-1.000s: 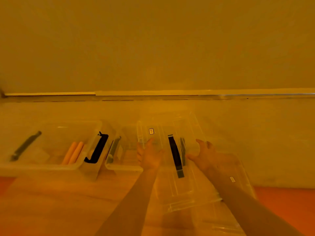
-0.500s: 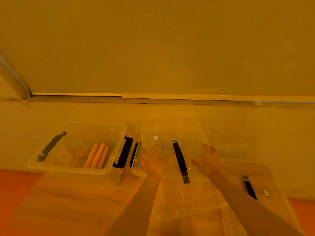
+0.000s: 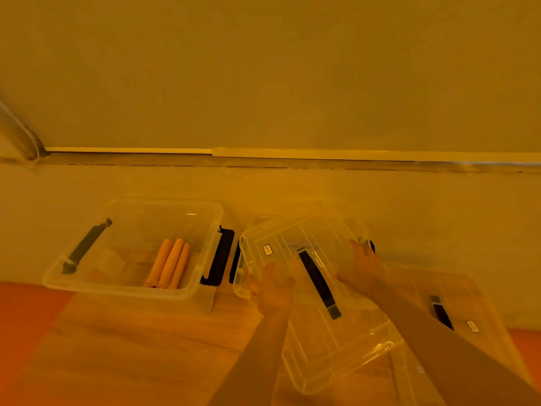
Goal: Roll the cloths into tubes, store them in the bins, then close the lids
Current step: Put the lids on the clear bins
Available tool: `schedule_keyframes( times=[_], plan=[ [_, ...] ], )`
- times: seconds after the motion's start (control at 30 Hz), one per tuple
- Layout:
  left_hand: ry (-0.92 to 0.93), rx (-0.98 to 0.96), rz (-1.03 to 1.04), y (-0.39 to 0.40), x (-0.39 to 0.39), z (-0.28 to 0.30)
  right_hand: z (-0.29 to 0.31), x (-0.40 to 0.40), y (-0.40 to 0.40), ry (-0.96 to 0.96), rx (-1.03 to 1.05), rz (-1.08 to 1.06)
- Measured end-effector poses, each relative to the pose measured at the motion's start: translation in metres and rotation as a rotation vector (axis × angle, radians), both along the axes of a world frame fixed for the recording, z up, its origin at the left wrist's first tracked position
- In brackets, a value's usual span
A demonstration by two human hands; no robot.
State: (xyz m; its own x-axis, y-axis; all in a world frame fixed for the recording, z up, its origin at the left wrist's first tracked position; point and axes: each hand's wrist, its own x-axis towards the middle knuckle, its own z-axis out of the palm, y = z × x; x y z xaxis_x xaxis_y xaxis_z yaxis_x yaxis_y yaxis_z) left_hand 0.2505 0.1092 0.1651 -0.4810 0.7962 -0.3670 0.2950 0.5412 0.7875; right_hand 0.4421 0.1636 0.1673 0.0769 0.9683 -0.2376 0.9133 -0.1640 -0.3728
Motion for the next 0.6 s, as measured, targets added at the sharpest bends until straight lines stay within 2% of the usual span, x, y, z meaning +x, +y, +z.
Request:
schedule_keyframes(
  times=[0.17,0.37,0.43,0.6],
  plan=[
    [0.036,-0.038,-0.003,-0.003,0.002,0.002,0.005,-0.002,0.006,-0.009,-0.028,0.032],
    [0.484,-0.075,-0.234,0.016,-0.013,0.011,0.006,0.002,0.011,-0.021,-0.051,0.052],
    [0.564,-0.043,-0.287,0.031,-0.028,0.015,0.004,0.002,0.010,-0.029,-0.052,0.055],
    [0.775,-0.021,-0.633,0.076,-0.061,0.035,0.002,0.001,0.011,-0.010,-0.038,0.101]
  ],
)
